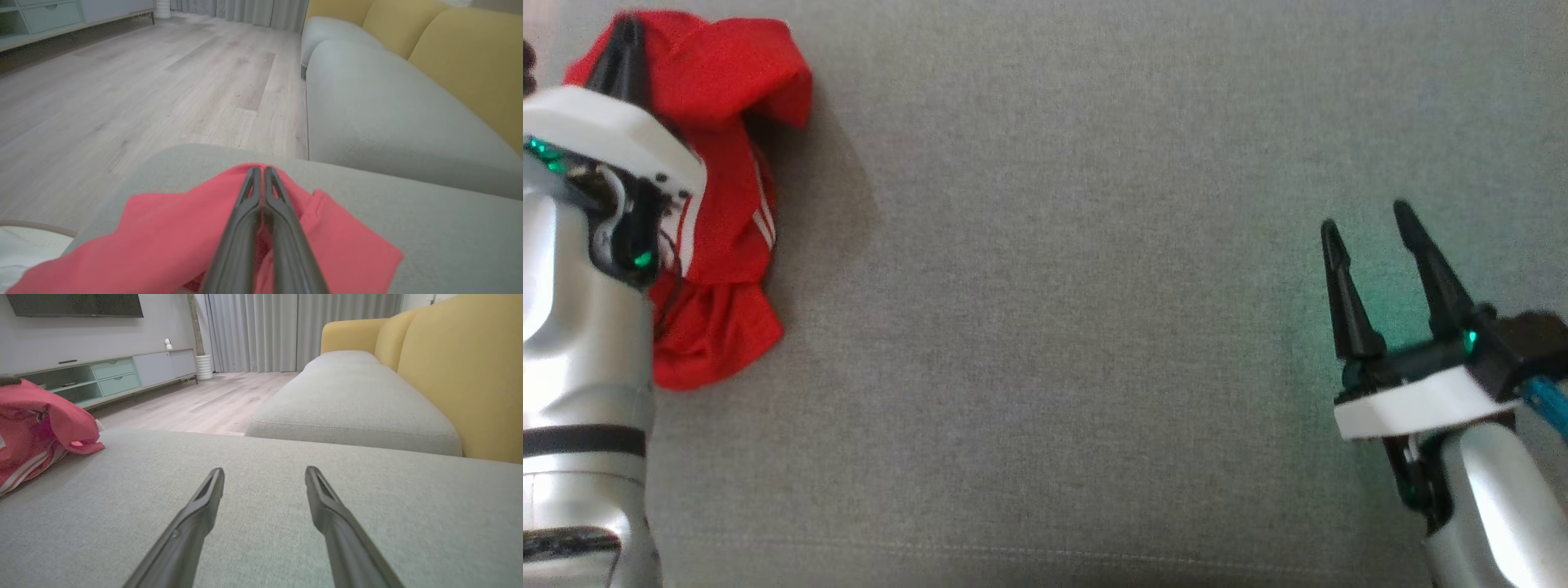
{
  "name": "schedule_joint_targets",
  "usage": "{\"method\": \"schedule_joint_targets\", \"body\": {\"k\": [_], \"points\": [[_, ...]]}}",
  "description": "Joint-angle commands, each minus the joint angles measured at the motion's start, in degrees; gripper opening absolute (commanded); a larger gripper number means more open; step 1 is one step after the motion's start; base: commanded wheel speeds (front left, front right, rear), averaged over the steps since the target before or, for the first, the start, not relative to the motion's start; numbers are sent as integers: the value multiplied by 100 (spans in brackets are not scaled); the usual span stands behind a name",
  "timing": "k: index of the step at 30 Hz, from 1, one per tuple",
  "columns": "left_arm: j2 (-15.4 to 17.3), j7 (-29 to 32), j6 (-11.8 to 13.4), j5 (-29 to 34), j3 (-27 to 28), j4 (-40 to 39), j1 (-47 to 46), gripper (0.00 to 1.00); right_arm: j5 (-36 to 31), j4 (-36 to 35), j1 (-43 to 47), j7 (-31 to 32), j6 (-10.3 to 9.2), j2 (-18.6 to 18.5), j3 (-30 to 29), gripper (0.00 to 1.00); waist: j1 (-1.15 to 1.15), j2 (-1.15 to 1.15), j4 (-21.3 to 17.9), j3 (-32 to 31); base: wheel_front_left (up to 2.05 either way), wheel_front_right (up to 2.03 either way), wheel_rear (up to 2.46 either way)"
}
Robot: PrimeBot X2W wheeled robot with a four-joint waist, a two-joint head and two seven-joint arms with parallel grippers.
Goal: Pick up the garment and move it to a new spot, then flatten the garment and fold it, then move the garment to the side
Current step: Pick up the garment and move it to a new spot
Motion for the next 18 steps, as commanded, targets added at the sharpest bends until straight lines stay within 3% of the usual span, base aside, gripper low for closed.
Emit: {"method": "schedule_joint_targets", "body": {"k": [1, 5, 14, 18], "points": [[273, -65, -27, -55, 113, -384, -56, 0, 33, -127, 107, -92, -4, 27, 48, 100, 0, 0, 73, -224, 0, 0, 0], [207, 17, -34, -305, 31, -1262, 299, 0, 49, -59, 311, -127, -4, 155, -30, 100, 0, 0, 96, -562, 0, 0, 0], [-108, 1207, -13, -1045, -298, -4354, 1383, 0, 58, -49, 609, -166, -4, 389, -20, 100, 0, 0, -273, -1230, 0, 0, 0], [-226, 1676, 46, -1276, -481, -5238, 1623, 0, 61, -66, 660, -170, -4, 446, -4, 100, 0, 0, -483, -1317, 0, 0, 0]]}}
